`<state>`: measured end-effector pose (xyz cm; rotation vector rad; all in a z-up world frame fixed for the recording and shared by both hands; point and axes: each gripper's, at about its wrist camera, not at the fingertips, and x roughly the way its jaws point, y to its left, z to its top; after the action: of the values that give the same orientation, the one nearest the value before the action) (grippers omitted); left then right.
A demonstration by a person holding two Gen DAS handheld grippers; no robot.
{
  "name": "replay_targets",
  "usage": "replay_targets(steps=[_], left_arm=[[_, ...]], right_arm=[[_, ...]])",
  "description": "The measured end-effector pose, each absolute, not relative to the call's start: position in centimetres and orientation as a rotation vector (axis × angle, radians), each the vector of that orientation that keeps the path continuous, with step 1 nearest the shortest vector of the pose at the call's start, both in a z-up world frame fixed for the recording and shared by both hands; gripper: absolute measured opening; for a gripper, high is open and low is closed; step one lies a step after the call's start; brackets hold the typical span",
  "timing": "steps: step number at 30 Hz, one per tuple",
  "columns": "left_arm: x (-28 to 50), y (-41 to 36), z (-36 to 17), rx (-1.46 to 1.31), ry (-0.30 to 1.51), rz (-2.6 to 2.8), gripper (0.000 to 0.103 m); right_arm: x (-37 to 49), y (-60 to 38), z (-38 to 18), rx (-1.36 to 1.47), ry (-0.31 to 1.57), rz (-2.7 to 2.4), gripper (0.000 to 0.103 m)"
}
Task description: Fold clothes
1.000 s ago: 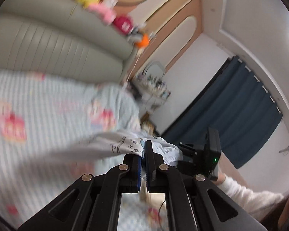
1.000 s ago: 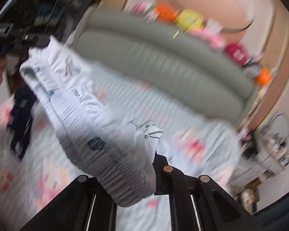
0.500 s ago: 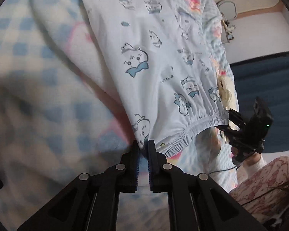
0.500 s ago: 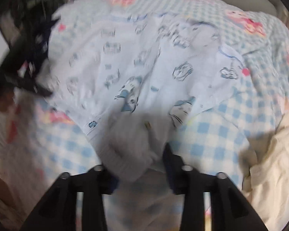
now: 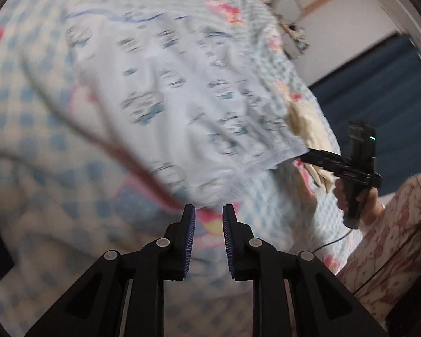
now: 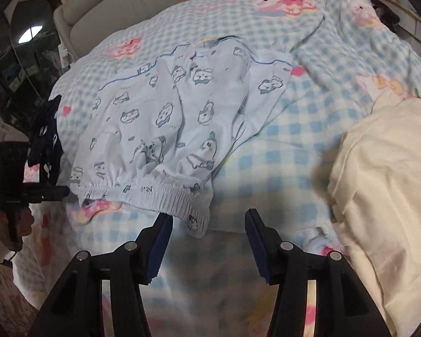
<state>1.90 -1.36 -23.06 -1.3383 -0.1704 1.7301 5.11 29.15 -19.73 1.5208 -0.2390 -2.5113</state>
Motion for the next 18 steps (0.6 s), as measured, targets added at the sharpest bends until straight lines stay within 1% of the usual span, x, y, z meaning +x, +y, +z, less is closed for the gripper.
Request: replay_targets(steps=[2, 4, 5, 6, 8, 9, 12, 14, 16, 18], left_arm=[[2.2, 0.8, -23.3, -1.327, -0.079, 1.707, 0.018], [2.4, 3.0, -24.1, -1.323, 0.034, 1.714, 0.018], [2.5, 3.9, -24.6, -1.325, 0.085, 1.725, 0.018], [2.3, 4.4, -24.9, -1.326, 0.114, 1.745, 0.018], [1.8, 4.6, -25.2, -1.328, 0.128, 1.802, 0.018], [1.5, 4.4, -25.2, -1.325, 0.123, 1.83, 0.018], [1.3, 3.7, -24.5, -1.301, 0.109, 1.854, 0.018], [2.0, 3.6, -24.2, -1.268, 0.157, 1.843, 0.018], [2.6, 4.0, -24.1, -1.243, 0.224, 1.84, 0.018], [2.7, 4.9, -25.0, -1.256, 0.308, 1.845, 0.018]], right_arm=[[5.0, 27.7, -20.5, 1.518, -0.156, -2.512, 0.053], [4.7, 26.5, -20.8, 1.494, -0.113, -2.5, 0.053], [4.6, 26.0, -21.3, 1.499, -0.096, -2.479, 0.055], [4.3, 25.8, -22.1, 1.512, -0.074, -2.474, 0.057], [4.0, 25.8, -23.9, 1.552, -0.033, -2.495, 0.057], [3.9, 25.9, -24.4, 1.558, -0.038, -2.505, 0.057], [4.0, 26.2, -23.1, 1.474, -0.07, -2.576, 0.057], [4.4, 26.5, -21.4, 1.377, -0.066, -2.647, 0.057], [4.3, 27.0, -20.6, 1.348, -0.07, -2.678, 0.057], [3.9, 27.3, -20.9, 1.379, -0.088, -2.679, 0.057]])
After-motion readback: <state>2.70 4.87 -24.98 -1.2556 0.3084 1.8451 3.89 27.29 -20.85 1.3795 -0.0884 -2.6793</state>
